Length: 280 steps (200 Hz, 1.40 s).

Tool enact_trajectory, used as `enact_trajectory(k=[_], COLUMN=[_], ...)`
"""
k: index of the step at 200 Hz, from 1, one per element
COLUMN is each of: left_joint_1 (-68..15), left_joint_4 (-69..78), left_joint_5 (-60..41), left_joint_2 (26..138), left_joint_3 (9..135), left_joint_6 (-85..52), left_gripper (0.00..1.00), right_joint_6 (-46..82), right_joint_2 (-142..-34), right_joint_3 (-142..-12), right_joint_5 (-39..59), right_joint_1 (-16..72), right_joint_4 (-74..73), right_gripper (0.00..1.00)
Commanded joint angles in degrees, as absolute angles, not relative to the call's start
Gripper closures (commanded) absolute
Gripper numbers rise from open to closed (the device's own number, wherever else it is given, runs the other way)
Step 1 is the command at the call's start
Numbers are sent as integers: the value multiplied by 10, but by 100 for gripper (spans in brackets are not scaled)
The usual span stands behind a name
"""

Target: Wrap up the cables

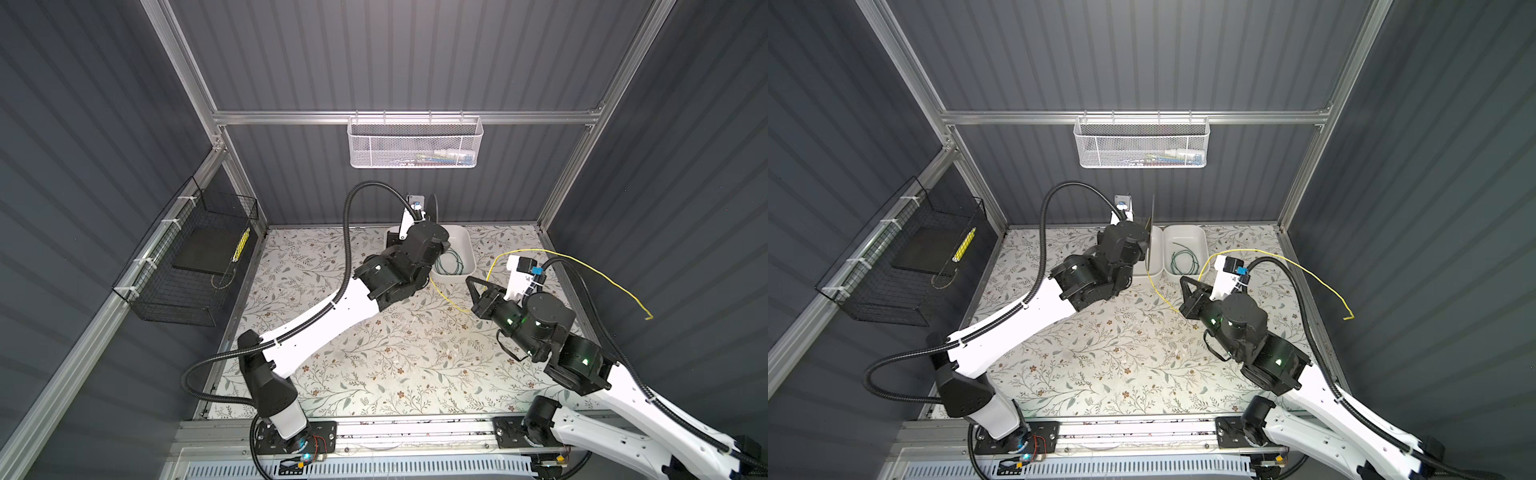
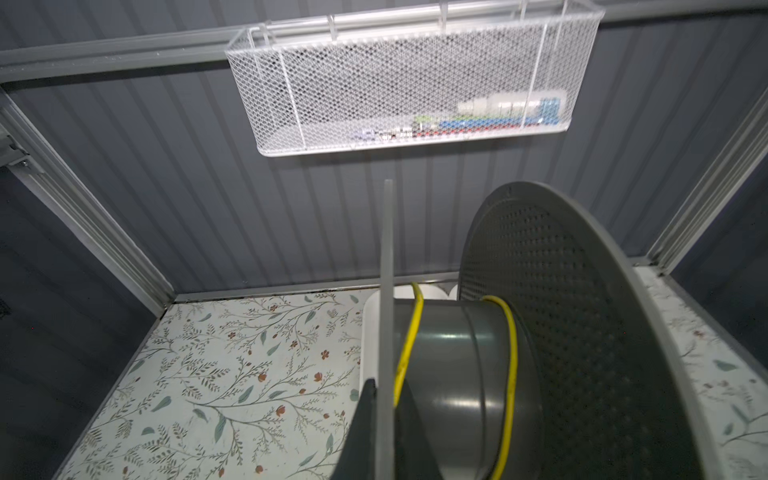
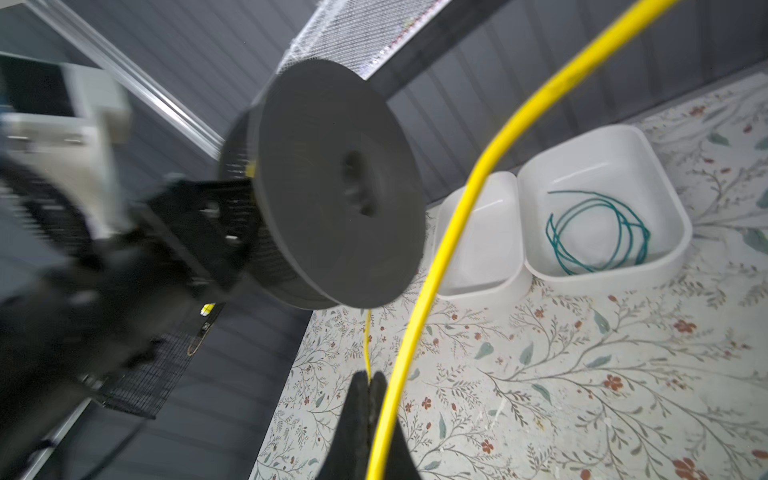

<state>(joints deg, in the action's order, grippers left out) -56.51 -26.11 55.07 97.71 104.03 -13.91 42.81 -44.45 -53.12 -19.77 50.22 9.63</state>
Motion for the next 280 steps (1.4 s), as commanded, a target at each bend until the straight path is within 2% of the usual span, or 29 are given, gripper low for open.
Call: enact_trajectory(k=[1, 56, 114, 150, 182, 236, 280], left_joint_1=[-555, -555, -555, -555, -555, -555, -558], left_joint_4=[-274, -290, -356, -386, -407, -404, -424], left_joint_5=[591, 549, 516, 500, 488, 462, 434], left_joint_2=[986, 944, 849, 811, 824, 828, 826], left_joint_3=[1066, 951, 846, 816, 816, 771, 776], left_joint_6=[-129, -147, -180, -198, -196, -178, -176], left_gripper=[100, 100, 100, 100, 100, 100, 100], right_joint_6=[365, 308, 328, 333, 337, 351, 360], right_joint_2=[-462, -550, -595, -592, -599, -662, -727], right_joint_3=[-598, -749, -800, -790, -792, -857, -913], right_joint_5=[-207, -141, -91, -91, -77, 18, 74], right_joint_1=[517, 475, 445, 445, 425, 320, 273], right_joint_4=[115, 127, 169, 178, 175, 174, 169], right_gripper=[100, 100, 100, 100, 100, 100, 100])
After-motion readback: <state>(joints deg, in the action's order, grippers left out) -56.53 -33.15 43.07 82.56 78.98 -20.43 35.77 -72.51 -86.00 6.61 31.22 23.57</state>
